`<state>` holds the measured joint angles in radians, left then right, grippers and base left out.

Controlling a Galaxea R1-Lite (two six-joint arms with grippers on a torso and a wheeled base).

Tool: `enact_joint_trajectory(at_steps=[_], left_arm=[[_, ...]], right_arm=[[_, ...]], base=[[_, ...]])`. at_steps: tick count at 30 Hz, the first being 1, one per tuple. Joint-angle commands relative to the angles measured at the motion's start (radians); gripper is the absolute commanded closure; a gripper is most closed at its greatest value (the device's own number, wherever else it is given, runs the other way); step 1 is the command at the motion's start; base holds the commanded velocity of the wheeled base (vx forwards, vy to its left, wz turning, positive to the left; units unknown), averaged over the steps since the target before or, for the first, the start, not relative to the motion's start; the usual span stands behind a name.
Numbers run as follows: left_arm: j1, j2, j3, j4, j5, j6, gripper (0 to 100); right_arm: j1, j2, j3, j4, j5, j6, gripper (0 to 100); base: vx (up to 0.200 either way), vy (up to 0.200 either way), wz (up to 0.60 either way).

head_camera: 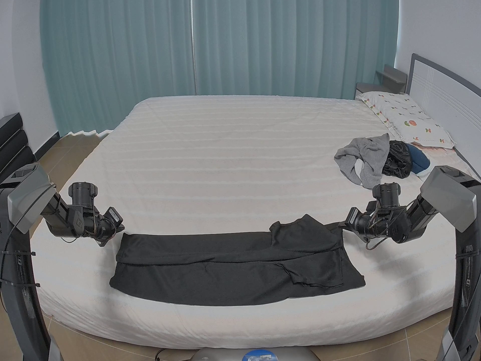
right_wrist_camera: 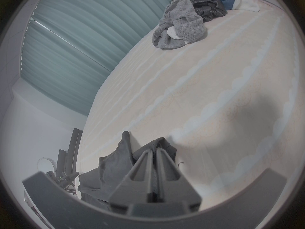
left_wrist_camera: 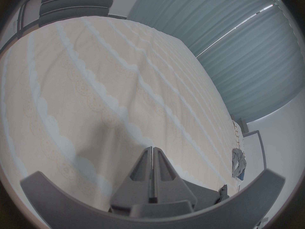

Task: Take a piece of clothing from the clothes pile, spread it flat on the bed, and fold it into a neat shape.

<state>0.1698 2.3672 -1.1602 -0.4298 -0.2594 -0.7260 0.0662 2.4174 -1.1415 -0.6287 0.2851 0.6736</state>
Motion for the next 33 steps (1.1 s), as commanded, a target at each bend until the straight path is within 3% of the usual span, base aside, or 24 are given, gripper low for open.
enact_joint_trajectory(at_steps=[1,6,7,15,30,31,33], left_arm=[[0.000,-0.010,0.005,0.000,-0.004,-0.001,100],[0.000,-0.025,0.016,0.002,-0.011,0.000,100],[0.002,-0.028,0.019,0.000,-0.012,0.000,0],[0.005,-0.040,0.043,-0.007,-0.103,0.020,0],[-0.033,0.003,0.042,-0.015,-0.101,0.145,0],[-0.035,0.004,0.042,-0.015,-0.095,0.157,100],[-0.033,0.010,0.042,-0.015,-0.089,0.165,100]], right_arm=[[-0.002,0.002,0.000,0.000,0.000,0.000,0],[0.003,-0.008,0.008,-0.002,0.005,0.004,0],[0.007,-0.014,0.012,-0.002,0.008,0.006,0],[0.029,-0.024,0.014,-0.002,0.009,0.026,0],[0.029,-0.024,0.012,-0.002,0.009,0.029,0],[0.029,-0.024,0.012,-0.002,0.009,0.029,0],[0.027,-0.024,0.012,-0.002,0.009,0.029,0]], base=[[0.000,0.000,0.00],[0.000,0.000,0.00],[0.000,0.000,0.00],[0.000,0.000,0.00],[0.000,0.000,0.00],[0.000,0.000,0.00],[0.000,0.000,0.00]])
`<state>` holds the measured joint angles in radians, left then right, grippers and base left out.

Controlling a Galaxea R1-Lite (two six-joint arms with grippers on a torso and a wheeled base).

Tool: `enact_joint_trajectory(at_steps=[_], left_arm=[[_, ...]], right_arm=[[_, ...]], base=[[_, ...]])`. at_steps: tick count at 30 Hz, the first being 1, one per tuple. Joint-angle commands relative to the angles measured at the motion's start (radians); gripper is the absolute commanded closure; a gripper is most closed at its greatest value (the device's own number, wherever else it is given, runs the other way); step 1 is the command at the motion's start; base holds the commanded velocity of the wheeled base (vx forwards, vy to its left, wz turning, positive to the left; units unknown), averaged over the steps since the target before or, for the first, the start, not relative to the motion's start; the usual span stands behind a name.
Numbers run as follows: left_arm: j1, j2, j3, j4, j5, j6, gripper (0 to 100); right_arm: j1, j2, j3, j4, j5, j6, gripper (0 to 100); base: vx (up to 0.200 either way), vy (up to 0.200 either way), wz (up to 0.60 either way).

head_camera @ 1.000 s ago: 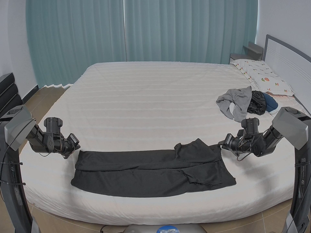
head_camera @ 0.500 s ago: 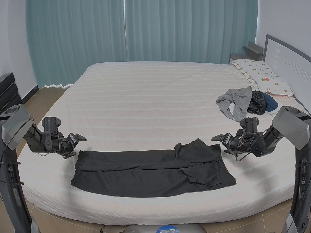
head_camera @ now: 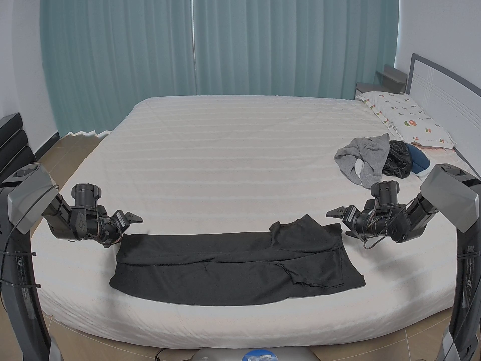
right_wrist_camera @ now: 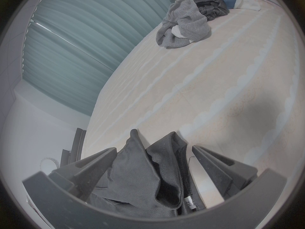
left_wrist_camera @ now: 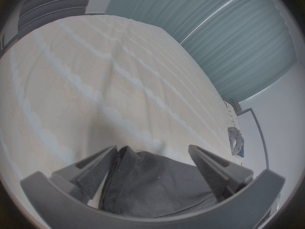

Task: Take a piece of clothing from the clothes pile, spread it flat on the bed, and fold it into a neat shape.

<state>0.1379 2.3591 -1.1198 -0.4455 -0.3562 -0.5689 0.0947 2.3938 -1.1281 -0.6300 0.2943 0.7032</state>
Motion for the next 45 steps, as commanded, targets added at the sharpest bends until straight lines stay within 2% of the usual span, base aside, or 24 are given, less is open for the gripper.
enact_joint_trajectory(at_steps=[1,8,14,19,26,28,34,45], left_arm=[[-0.001,0.019,0.002,0.001,0.016,0.006,100],[0.022,0.014,0.003,0.004,0.037,-0.008,100],[0.028,0.009,-0.006,0.002,0.059,-0.088,100],[0.031,0.009,-0.011,0.001,0.066,-0.103,100],[0.035,0.008,-0.014,0.001,0.074,-0.138,100],[0.045,0.008,-0.021,0.001,0.075,-0.164,100],[0.046,0.011,-0.021,-0.001,0.088,-0.181,100],[0.046,0.011,-0.018,0.001,0.088,-0.180,100]], right_arm=[[-0.001,-0.001,-0.001,0.000,-0.001,-0.001,0],[-0.003,-0.002,-0.002,0.000,-0.003,-0.002,0],[0.002,-0.036,0.004,0.000,-0.003,-0.004,0],[0.010,-0.071,0.007,0.001,-0.003,-0.004,0],[0.053,-0.097,0.010,0.009,-0.006,-0.016,0],[0.083,-0.094,0.019,0.012,-0.004,-0.053,0],[0.105,-0.045,0.027,0.019,-0.001,-0.168,0],[0.102,0.022,-0.032,0.038,-0.007,-0.195,0]], base=[[0.000,0.000,0.00],[0.000,0.000,0.00],[0.000,0.000,0.00],[0.000,0.000,0.00],[0.000,0.000,0.00],[0.000,0.000,0.00],[0.000,0.000,0.00],[0.000,0.000,0.00]])
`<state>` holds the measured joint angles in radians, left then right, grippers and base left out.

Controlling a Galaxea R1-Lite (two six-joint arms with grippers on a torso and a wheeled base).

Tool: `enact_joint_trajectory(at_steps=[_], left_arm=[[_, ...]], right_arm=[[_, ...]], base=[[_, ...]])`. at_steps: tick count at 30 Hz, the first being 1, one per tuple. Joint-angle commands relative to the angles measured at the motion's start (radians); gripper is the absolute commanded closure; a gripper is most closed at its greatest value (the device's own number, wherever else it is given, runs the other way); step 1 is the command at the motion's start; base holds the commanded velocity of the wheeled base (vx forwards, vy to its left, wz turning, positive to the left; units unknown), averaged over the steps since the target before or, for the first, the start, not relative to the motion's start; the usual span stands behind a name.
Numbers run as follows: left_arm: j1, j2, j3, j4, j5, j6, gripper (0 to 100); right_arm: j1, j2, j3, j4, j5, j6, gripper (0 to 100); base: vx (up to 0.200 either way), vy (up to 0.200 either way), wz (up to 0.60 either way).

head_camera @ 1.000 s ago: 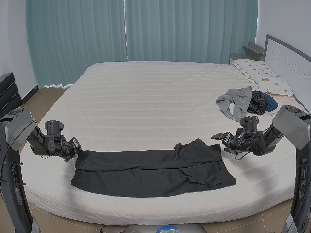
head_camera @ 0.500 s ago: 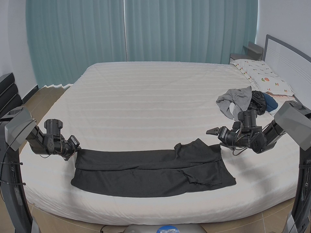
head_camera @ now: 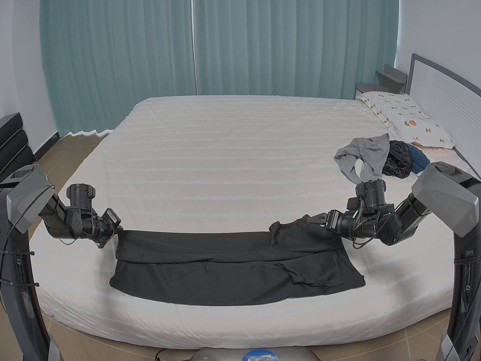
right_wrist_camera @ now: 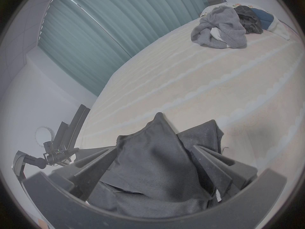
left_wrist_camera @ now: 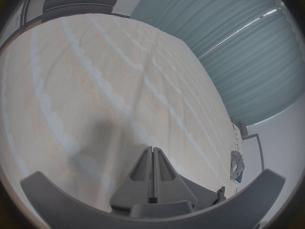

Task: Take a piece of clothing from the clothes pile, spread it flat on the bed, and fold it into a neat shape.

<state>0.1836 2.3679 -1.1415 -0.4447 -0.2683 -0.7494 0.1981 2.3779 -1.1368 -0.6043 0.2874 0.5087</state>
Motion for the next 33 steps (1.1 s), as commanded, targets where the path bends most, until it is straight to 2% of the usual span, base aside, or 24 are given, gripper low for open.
enact_joint_trajectory(at_steps=[1,3,4,23,32,33], left_arm=[[0.000,0.002,0.003,0.000,0.000,0.001,100],[0.000,0.002,0.003,0.000,0.000,0.001,100],[0.000,0.002,0.003,0.000,0.000,0.001,100],[0.000,0.001,0.003,0.004,-0.002,0.005,100],[0.000,0.001,0.002,0.009,-0.003,0.007,100],[0.000,0.001,0.002,0.009,-0.003,0.007,100]], right_arm=[[-0.002,0.038,-0.023,0.020,-0.001,-0.003,0],[-0.002,0.038,-0.018,0.037,-0.001,-0.022,0],[-0.002,0.038,-0.014,0.037,0.001,-0.039,100],[-0.046,-0.098,0.170,0.023,0.024,-0.085,100],[-0.039,-0.082,0.239,-0.081,0.029,-0.085,100],[-0.040,-0.082,0.239,-0.081,0.029,-0.085,0]], base=[[0.000,0.000,0.00],[0.000,0.000,0.00],[0.000,0.000,0.00],[0.000,0.000,0.00],[0.000,0.000,0.00],[0.000,0.000,0.00]])
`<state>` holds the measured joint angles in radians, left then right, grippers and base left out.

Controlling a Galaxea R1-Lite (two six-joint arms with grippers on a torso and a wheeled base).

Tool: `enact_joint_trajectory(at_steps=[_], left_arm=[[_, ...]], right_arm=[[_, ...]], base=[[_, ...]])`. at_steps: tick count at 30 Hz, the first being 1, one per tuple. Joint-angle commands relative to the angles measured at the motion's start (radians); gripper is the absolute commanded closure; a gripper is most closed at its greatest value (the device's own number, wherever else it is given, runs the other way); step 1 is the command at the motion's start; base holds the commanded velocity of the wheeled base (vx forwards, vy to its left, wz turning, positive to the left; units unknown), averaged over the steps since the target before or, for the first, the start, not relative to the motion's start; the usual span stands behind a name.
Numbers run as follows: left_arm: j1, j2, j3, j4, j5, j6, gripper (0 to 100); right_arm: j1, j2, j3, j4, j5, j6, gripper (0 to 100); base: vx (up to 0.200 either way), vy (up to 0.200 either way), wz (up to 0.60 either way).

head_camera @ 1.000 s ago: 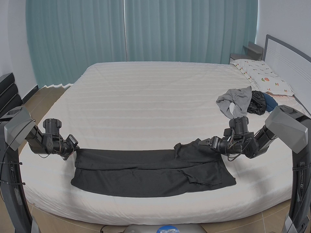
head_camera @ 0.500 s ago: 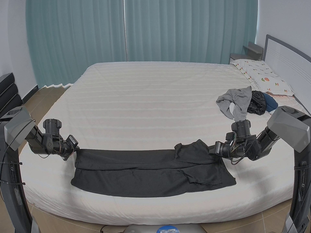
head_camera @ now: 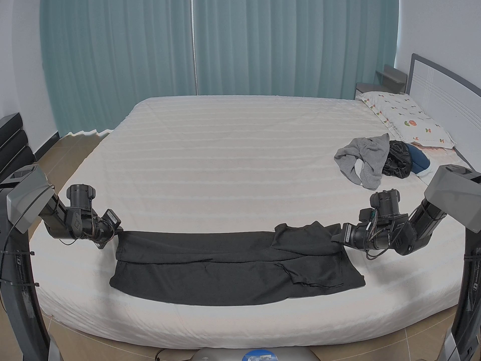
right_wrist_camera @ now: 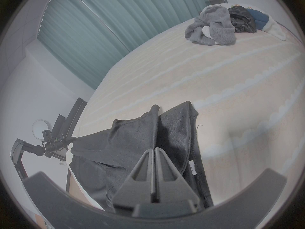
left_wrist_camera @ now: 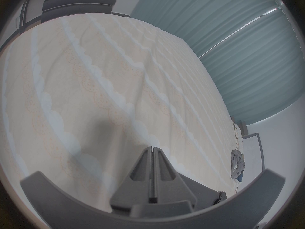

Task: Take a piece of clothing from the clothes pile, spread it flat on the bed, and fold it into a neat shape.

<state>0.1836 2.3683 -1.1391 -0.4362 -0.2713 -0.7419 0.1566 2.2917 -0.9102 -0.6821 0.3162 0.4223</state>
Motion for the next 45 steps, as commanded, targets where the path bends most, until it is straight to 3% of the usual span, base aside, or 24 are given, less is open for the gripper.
enact_joint_trajectory(at_steps=[1,9,15,16,17,18,20,25,32,38,45], left_arm=[[0.000,0.000,-0.002,-0.001,0.000,-0.001,100],[0.002,-0.001,0.001,-0.001,-0.002,-0.002,100],[0.013,-0.023,0.010,0.001,-0.013,-0.005,100],[0.013,-0.023,0.010,0.001,-0.013,-0.005,0],[0.013,-0.023,0.010,0.001,-0.013,-0.005,0],[0.013,-0.026,0.009,-0.001,-0.014,-0.007,0],[0.013,-0.020,0.001,-0.006,-0.013,-0.011,0],[0.028,-0.044,0.016,-0.009,-0.014,-0.025,0],[0.030,-0.233,0.245,-0.009,-0.106,-0.030,0],[0.002,-0.239,0.334,-0.010,-0.101,-0.028,0],[-0.039,-0.199,0.320,-0.015,-0.069,-0.027,0]], right_arm=[[0.000,0.002,0.014,-0.002,-0.002,0.001,0],[0.001,-0.066,0.037,0.004,-0.005,0.041,0],[0.063,-0.178,0.044,0.078,-0.062,0.291,0],[0.063,-0.179,0.044,0.081,-0.063,0.296,0],[0.063,-0.179,0.044,0.081,-0.063,0.296,0],[0.095,-0.204,0.047,0.119,-0.101,0.372,0],[0.106,-0.213,0.063,0.121,-0.120,0.417,0],[0.127,-0.216,0.119,0.121,-0.144,0.441,0],[0.181,-0.221,0.162,0.122,-0.201,0.564,0],[0.181,-0.221,0.162,0.121,-0.227,0.581,0],[0.181,-0.213,0.162,0.121,-0.258,0.582,0]], base=[[0.000,0.000,0.00],[0.000,0.000,0.00],[0.000,0.000,0.00],[0.000,0.000,0.00],[0.000,0.000,0.00],[0.000,0.000,0.00],[0.000,0.000,0.00],[0.000,0.000,0.00],[0.000,0.000,0.00],[0.000,0.000,0.00],[0.000,0.000,0.00]])
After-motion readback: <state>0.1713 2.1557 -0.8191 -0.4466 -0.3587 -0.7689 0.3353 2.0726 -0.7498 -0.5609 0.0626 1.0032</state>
